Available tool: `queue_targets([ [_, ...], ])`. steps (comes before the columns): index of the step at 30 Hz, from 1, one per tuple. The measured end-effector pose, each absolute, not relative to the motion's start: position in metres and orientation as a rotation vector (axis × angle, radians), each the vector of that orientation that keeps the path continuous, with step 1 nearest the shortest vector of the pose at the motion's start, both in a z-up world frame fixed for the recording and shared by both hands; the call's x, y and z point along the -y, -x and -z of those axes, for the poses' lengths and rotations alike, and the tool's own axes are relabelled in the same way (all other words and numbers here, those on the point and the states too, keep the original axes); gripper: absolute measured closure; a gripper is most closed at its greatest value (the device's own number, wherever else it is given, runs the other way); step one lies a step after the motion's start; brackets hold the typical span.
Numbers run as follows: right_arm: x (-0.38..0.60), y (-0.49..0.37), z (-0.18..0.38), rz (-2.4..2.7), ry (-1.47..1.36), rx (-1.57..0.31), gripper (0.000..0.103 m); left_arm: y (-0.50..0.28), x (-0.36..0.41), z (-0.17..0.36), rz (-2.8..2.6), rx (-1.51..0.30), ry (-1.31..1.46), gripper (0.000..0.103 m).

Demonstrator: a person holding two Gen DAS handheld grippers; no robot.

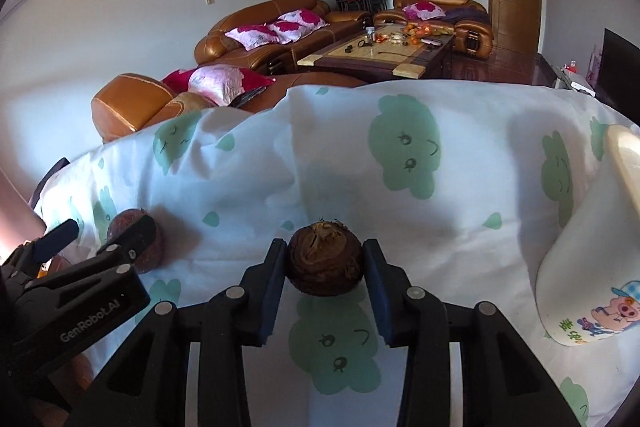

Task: Organize fruits
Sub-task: 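Grasp the dark brown scaly fruit with the right gripper while the left grasps the purple passion fruit, then carry the passion fruit with the left gripper over the tin while the right carries the brown fruit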

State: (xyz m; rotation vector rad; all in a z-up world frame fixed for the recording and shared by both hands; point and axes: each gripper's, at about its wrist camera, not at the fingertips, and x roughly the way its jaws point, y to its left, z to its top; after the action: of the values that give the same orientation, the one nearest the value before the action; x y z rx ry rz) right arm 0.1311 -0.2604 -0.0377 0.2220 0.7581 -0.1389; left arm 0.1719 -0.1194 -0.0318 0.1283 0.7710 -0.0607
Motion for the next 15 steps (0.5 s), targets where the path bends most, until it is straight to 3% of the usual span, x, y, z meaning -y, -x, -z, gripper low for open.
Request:
queue_targets([
  [4,0.256,-0.132,0.035,0.145,-0.205,-0.749,0.062,-0.190,0.121,0.051,0.089,-0.896,-0.111,0.036],
  [6,0.255,-0.133,0.034,0.147,-0.202,-0.749,0.062,-0.191,0.115,0.052,0.113,-0.905,-0.052,0.038],
  [10,0.256,-0.135,0.033,0.154,-0.203,-0.750,0.062,-0.183,0.124,0.048,0.131,-0.876,-0.086,0.052],
  [15,0.252,-0.132,0.028,0.183,-0.176,-0.705,0.062,-0.165,0.123,0.036,0.141,-0.796,-0.075,0.052],
])
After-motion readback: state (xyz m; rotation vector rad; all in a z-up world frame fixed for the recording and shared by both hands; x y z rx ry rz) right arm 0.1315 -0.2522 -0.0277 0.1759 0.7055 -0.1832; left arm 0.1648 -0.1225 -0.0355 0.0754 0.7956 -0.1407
